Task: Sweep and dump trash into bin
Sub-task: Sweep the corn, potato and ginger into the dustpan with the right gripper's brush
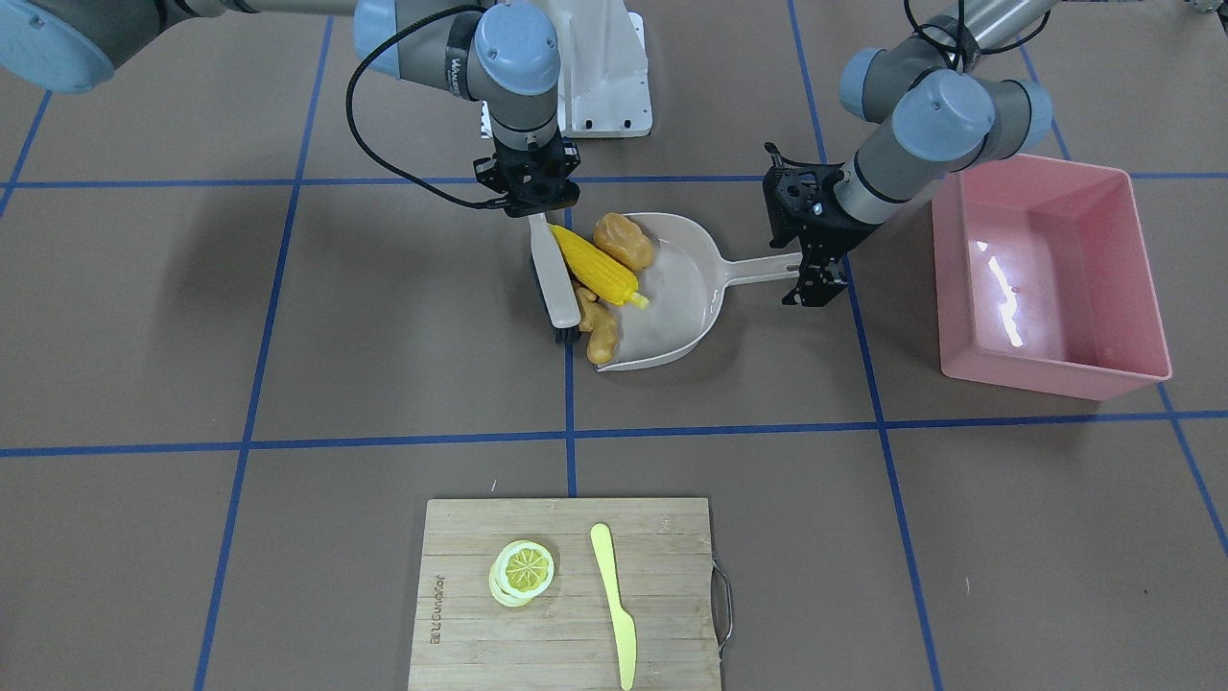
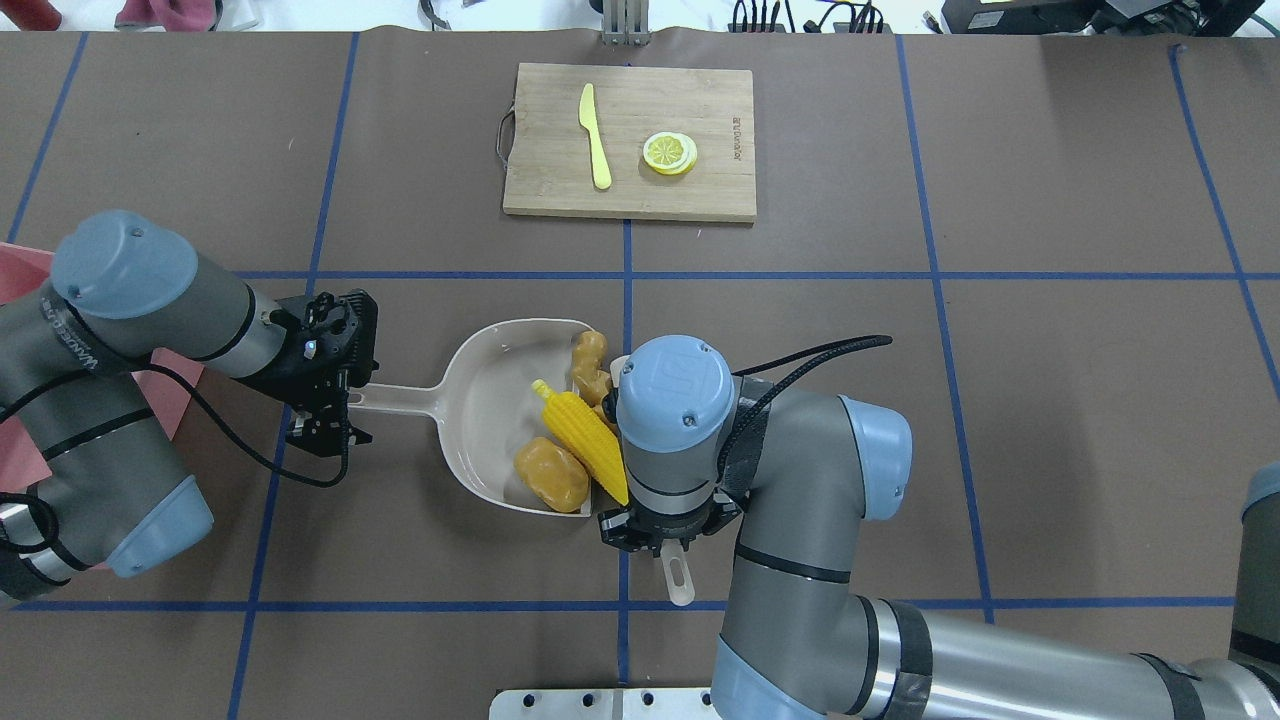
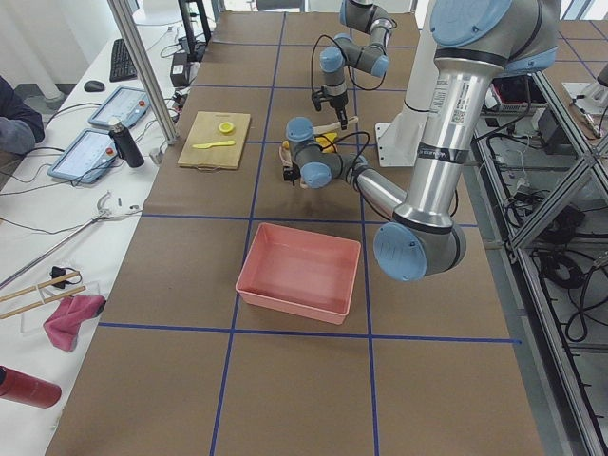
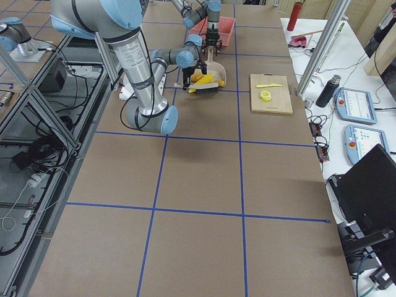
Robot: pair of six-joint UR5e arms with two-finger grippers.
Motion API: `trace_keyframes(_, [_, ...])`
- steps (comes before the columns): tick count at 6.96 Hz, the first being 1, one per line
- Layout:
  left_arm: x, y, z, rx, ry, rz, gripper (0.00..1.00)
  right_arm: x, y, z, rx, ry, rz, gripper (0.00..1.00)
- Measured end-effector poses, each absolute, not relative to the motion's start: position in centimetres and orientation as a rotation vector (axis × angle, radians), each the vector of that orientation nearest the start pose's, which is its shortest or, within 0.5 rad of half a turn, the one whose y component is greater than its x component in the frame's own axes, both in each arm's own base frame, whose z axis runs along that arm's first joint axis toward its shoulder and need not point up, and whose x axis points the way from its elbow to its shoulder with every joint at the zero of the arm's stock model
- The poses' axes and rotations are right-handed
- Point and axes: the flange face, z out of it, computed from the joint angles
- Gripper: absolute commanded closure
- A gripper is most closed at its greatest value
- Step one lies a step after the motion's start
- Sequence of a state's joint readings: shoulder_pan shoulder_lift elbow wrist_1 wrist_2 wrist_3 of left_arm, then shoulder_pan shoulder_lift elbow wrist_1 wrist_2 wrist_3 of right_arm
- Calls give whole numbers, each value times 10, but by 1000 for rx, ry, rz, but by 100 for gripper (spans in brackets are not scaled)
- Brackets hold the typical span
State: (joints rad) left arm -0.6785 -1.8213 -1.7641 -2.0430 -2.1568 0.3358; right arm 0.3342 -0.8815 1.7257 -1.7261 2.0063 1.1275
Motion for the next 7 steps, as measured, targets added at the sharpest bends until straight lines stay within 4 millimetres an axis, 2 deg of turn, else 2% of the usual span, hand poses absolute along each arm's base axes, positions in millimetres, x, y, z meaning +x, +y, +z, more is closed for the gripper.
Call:
trace_keyframes(2, [407, -429, 378, 774, 838, 1374, 23, -601, -296, 189, -162, -876, -189, 100])
trace_keyframes(3, [407, -429, 379, 775, 837, 1376, 35, -602, -295, 182, -173, -923, -161, 100])
trace_keyframes(4, [407, -428, 381, 772, 837, 1376, 62, -604, -296, 179, -181, -975, -132, 100])
trace_keyframes(6, [404, -427, 385, 767, 838, 1368, 78, -608, -296, 175, -197, -1062, -86, 100])
trace_keyframes(7, [404, -427, 386, 766, 838, 1367, 81, -608, -296, 169, -204, -1106, -65, 100])
